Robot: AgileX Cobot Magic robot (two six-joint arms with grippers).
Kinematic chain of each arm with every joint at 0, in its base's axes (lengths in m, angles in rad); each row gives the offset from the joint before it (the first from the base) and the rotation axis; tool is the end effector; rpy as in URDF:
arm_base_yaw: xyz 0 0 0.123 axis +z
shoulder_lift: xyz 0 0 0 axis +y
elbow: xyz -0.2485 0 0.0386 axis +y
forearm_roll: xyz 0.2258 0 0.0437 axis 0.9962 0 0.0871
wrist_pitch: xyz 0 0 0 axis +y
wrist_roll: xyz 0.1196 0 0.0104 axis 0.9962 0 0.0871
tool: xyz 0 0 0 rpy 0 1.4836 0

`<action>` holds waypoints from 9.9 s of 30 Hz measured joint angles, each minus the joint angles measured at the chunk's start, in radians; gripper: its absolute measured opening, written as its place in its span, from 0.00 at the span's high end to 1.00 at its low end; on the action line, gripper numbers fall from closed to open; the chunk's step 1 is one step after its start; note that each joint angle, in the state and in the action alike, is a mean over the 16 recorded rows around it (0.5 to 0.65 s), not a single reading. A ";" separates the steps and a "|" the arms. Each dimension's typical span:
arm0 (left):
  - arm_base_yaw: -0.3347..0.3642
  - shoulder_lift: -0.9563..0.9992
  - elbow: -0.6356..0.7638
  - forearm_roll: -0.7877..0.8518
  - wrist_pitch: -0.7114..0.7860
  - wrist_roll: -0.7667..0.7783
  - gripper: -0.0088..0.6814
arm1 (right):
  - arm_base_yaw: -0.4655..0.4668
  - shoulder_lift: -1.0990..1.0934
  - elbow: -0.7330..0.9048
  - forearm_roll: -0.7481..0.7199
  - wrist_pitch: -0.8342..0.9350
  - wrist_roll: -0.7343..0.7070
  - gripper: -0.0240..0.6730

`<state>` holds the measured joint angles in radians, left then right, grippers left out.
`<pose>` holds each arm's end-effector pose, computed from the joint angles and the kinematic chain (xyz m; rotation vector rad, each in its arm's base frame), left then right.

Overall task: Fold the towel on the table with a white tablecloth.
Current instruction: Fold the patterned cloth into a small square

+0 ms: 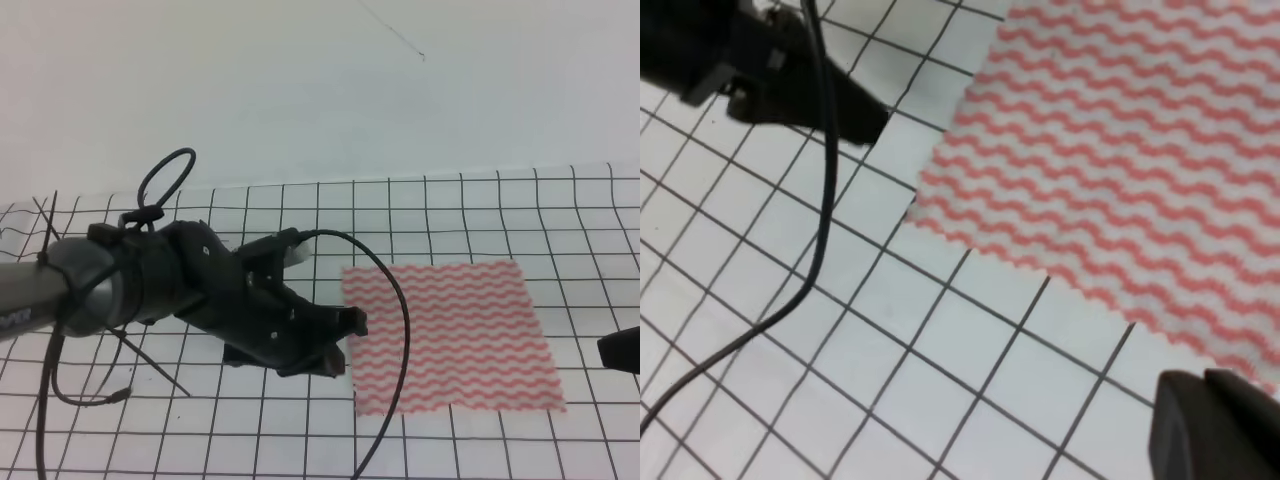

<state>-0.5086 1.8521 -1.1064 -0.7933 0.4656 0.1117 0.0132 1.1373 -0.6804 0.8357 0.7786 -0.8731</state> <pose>0.2986 -0.2105 0.1344 -0.0272 2.7194 -0.8066 0.2109 0.0654 0.2207 -0.4794 2.3781 0.6018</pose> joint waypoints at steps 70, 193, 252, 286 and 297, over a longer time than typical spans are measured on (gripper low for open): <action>-0.008 0.091 -0.033 -0.223 0.037 0.123 0.59 | 0.000 -0.002 -0.002 0.003 0.042 -0.029 0.97; 0.024 0.153 -0.092 -0.386 0.113 0.357 0.99 | -0.001 0.002 -0.002 0.005 0.040 -0.029 0.97; 0.020 0.153 -0.062 -0.306 0.123 0.211 0.64 | -0.001 0.003 -0.001 0.006 0.041 -0.029 0.97; 0.019 0.196 -0.193 -0.327 0.159 0.305 0.99 | -0.001 0.002 -0.002 0.002 0.037 -0.029 0.97; 0.090 0.247 -0.284 -0.327 0.181 0.310 0.99 | -0.001 0.002 -0.002 0.001 0.012 -0.030 0.97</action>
<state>-0.4184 2.0987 -1.3908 -1.1200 0.6471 0.4213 0.0118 1.1392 -0.6821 0.8371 0.7906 -0.9028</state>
